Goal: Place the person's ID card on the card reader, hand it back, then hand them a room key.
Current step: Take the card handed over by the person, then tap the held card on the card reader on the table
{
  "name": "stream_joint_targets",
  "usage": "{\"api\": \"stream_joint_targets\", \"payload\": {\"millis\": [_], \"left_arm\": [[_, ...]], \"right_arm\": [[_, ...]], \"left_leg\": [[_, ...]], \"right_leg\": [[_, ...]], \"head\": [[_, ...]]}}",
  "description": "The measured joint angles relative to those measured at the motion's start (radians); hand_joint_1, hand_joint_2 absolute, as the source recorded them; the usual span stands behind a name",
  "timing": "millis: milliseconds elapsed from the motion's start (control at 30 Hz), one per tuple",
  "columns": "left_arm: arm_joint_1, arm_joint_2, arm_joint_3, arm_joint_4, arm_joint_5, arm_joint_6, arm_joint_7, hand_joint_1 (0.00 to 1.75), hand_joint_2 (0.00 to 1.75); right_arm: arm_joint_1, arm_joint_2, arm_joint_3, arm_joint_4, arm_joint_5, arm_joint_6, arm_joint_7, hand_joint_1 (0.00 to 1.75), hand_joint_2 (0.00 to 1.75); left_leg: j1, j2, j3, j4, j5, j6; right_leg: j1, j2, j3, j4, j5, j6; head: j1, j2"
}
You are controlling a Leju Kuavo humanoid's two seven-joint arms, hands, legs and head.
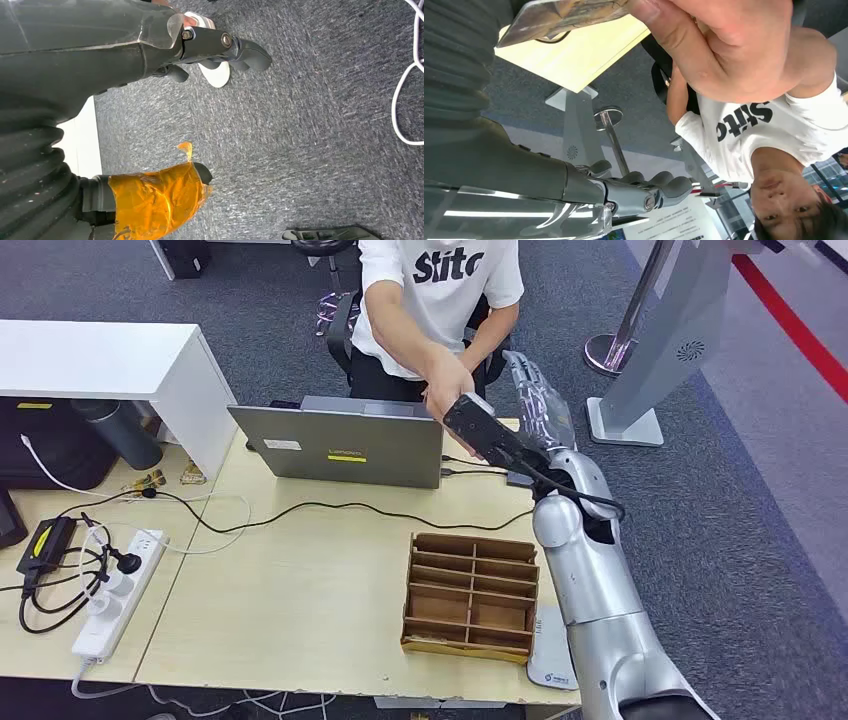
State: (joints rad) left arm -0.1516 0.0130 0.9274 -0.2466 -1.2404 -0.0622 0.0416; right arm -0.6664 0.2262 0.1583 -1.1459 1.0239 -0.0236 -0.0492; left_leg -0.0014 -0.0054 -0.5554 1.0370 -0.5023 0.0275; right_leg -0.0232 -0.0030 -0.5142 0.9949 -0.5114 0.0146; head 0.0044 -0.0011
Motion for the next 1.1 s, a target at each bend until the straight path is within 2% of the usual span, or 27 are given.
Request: {"api": "stream_joint_targets", "payload": {"millis": [500,667,800,967,1100], "left_arm": [[0.0,0.0,0.0,0.005,-0.009,0.003,0.0,0.0,1.75],[0.004,0.0,0.0,0.005,-0.006,0.01,-0.006,0.0,1.75],[0.02,0.002,0.006,0.005,0.009,0.018,-0.021,0.0,1.75],[0.049,0.006,0.029,0.005,0.032,0.031,-0.044,0.0,1.75],[0.064,0.008,0.044,0.005,0.037,0.032,-0.051,0.0,1.75]], "right_arm": [[0.0,0.0,-0.019,0.014,-0.009,0.005,-0.008,1.75,1.75],[0.018,-0.002,-0.016,-0.01,0.001,0.001,-0.046,1.75,1.75],[0.089,-0.021,0.001,-0.125,-0.016,-0.008,-0.094,1.75,1.75],[0.236,-0.064,0.015,-0.329,-0.08,-0.039,-0.148,1.75,1.75],[0.314,-0.09,0.015,-0.439,-0.095,-0.045,-0.161,1.75,1.75]], "left_leg": [[0.0,0.0,0.0,0.0,0.0,0.0],[0.0,0.0,0.0,0.0,0.0,0.0],[0.0,-0.001,-0.001,0.0,0.0,0.0],[0.0,-0.001,-0.002,0.0,-0.001,0.0],[0.0,-0.001,-0.003,0.0,-0.001,0.0]], "right_leg": [[0.0,0.0,0.0,0.0,0.0,0.0],[0.0,-0.001,0.0,0.0,0.0,0.0],[0.0,-0.001,-0.001,0.0,0.0,0.0],[0.0,-0.001,-0.002,-0.001,-0.001,0.0],[0.0,-0.001,-0.002,-0.001,-0.001,0.0]], "head": [[0.0,0.0],[0.0,0.0],[0.0,0.0],[0.0,0.0],[0.0,0.0]]}}
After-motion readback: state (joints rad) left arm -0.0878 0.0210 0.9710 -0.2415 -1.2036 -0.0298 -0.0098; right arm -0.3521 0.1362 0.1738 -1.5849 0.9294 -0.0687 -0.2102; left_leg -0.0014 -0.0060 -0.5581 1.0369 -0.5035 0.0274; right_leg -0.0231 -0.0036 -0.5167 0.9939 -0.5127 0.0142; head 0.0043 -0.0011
